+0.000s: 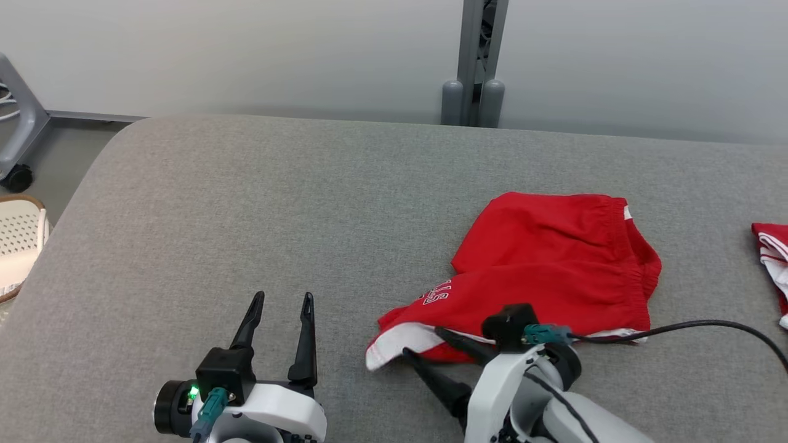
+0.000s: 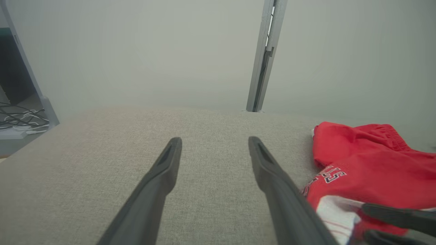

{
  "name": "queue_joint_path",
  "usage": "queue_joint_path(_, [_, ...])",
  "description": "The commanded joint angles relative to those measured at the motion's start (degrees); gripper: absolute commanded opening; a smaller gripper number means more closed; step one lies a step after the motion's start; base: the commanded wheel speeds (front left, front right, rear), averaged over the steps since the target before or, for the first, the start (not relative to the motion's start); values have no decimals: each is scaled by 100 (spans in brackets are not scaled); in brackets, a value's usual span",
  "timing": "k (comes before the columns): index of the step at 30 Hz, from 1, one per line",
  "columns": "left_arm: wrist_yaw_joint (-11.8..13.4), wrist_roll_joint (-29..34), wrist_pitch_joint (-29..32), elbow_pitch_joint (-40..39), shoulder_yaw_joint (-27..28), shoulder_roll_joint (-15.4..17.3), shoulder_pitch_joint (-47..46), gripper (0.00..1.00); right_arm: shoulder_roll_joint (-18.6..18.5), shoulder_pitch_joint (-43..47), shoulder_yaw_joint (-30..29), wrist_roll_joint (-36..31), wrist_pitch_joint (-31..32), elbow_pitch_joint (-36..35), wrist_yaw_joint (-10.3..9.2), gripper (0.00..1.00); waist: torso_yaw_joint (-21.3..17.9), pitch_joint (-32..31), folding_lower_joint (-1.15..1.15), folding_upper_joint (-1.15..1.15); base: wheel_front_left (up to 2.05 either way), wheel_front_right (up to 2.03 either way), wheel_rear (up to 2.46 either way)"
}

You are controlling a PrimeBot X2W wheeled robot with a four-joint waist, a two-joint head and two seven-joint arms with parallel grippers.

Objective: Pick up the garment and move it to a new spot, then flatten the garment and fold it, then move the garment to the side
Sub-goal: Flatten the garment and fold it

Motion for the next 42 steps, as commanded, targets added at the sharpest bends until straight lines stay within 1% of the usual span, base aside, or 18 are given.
queue_joint_path(1, [15, 2, -11, -29, 37, 22, 0, 100, -144, -102, -119, 43, -58, -65, 4, 100, -129, -22, 0, 0, 0, 0, 0])
queue_joint_path(4, [19, -11, -12, -46, 62, 21, -7, 100, -342, -96, -330, 3, -106, -235, 4, 100, -282, -65, 0, 0, 0, 0, 0])
queue_joint_path(8, [34, -25, -11, -80, 90, 21, 7, 100, -709, -15, -860, -300, -313, -506, 4, 100, -480, -122, 0, 0, 0, 0, 0])
queue_joint_path(9, [34, -25, -11, -80, 90, 21, 7, 100, -709, -15, -860, -300, -313, -506, 4, 100, -480, -122, 0, 0, 0, 0, 0])
queue_joint_path(13, [65, -42, -11, -110, 109, 22, 41, 100, -928, 250, -1650, -633, -595, -745, 4, 100, -646, -173, 0, 0, 0, 0, 0])
queue_joint_path(16, [59, -55, -11, -123, 116, 21, 53, 100, -1092, 518, -2277, -1113, -889, -883, 4, 100, -741, -185, 0, 0, 0, 0, 0])
queue_joint_path(18, [64, -67, -11, -128, 109, 23, 57, 100, -1056, 767, -2690, -1378, -1073, -934, 4, 100, -778, -186, 0, 0, 0, 0, 0])
queue_joint_path(19, [69, -76, -11, -134, 105, 21, 64, 100, -963, 1012, -3117, -1564, -1218, -991, 4, 100, -807, -182, 0, 0, 0, 0, 0])
queue_joint_path(22, [61, -72, -11, -143, 94, 20, 78, 100, -886, 1354, -3524, -1928, -1363, -1044, 3, 100, -833, -159, 0, 0, 0, 0, 0])
queue_joint_path(26, [52, -65, -11, -143, 86, 21, 107, 100, -719, 1670, -3809, -2173, -1471, -1038, 2, 100, -837, -118, 0, 0, 0, 0, 0])
queue_joint_path(33, [50, -51, -12, -143, 71, 22, 49, 100, -594, 1764, -3942, -2384, -1541, -1041, 3, 100, -780, -31, 0, 0, 0, 0, 0])
queue_joint_path(38, [47, -58, -12, -107, 56, 21, 36, 100, -629, 1721, -3909, -2264, -1348, -800, 2, 100, -717, -23, 0, 0, 0, 0, 0])
queue_joint_path(42, [28, -36, -12, -74, 4, 21, 66, 100, -697, 1616, -3731, -2045, -1102, -535, 3, 100, -667, 4, 0, 0, 0, 0, 0])
